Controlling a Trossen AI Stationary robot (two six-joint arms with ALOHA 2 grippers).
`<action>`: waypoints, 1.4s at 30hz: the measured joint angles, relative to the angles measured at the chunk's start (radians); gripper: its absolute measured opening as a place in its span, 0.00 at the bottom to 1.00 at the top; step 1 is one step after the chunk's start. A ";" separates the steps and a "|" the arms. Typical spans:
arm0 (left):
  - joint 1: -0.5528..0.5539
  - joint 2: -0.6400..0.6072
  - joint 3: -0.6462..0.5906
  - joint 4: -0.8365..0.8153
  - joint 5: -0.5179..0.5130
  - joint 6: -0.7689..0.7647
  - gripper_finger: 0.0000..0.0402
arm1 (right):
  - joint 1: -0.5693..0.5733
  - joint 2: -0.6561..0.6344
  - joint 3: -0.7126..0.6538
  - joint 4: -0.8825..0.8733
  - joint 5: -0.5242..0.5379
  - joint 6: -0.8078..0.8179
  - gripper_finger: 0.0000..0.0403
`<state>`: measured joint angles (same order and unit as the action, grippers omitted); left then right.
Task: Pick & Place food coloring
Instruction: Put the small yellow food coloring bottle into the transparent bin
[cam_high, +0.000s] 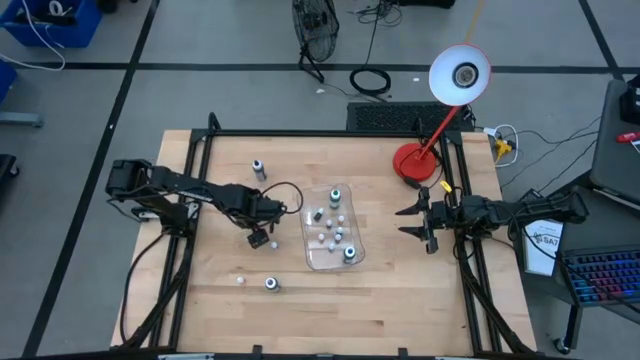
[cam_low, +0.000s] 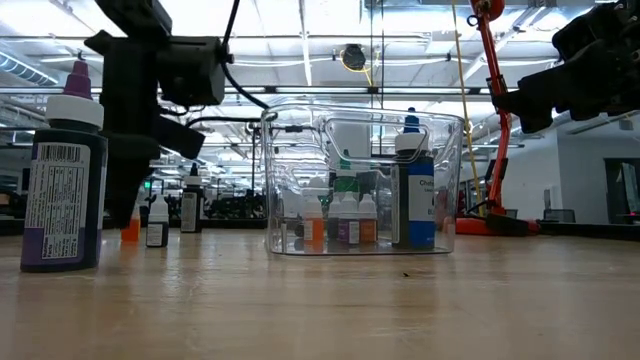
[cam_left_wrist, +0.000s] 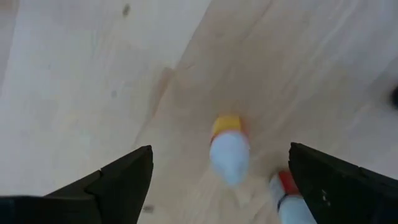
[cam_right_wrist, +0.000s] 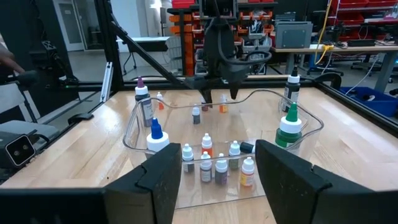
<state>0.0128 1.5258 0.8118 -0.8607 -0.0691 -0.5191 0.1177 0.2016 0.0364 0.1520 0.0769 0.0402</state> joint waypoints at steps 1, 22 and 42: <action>0.000 0.001 -0.001 0.008 -0.003 0.000 0.91 | 0.000 0.000 0.000 0.000 0.000 0.000 0.48; 0.000 0.000 0.001 0.035 -0.029 0.070 0.73 | 0.000 0.000 0.000 0.000 0.000 0.000 0.48; 0.000 0.000 0.001 0.034 -0.028 0.069 0.50 | 0.000 0.000 0.000 0.000 0.000 0.000 0.48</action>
<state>0.0128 1.5257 0.8124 -0.8268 -0.0966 -0.4503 0.1177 0.2016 0.0367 0.1520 0.0769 0.0402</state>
